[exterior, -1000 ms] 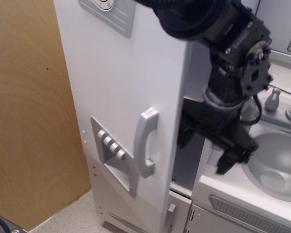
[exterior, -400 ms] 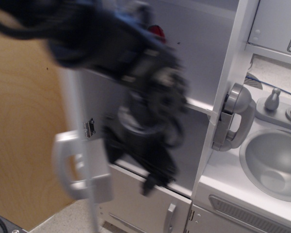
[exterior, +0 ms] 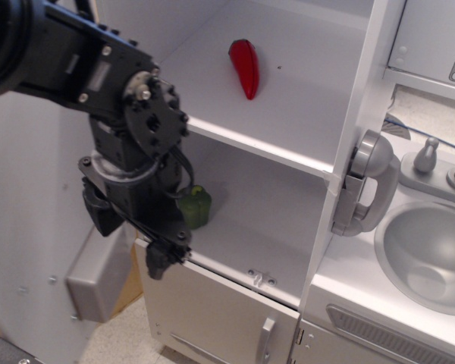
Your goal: Open fridge
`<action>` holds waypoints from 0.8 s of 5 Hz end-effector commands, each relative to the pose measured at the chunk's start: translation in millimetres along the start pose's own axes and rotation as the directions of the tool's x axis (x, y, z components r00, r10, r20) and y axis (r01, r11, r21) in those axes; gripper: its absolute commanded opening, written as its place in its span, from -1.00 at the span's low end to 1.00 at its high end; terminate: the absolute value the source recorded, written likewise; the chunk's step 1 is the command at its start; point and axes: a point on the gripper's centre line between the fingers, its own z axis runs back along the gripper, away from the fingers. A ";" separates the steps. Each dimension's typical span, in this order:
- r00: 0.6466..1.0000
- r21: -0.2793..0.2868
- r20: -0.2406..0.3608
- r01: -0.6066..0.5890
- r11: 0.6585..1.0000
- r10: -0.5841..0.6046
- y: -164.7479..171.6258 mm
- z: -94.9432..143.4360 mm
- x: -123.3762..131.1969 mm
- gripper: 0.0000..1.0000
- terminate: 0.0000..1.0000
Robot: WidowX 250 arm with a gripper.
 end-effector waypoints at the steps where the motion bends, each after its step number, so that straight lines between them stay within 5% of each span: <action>1: 0.990 0.033 0.047 -0.138 0.990 0.136 68.0 20.1 33.1 1.00 -1.00; 4: 0.984 0.030 0.029 -0.176 0.984 0.175 119.4 13.8 43.4 1.00 -1.00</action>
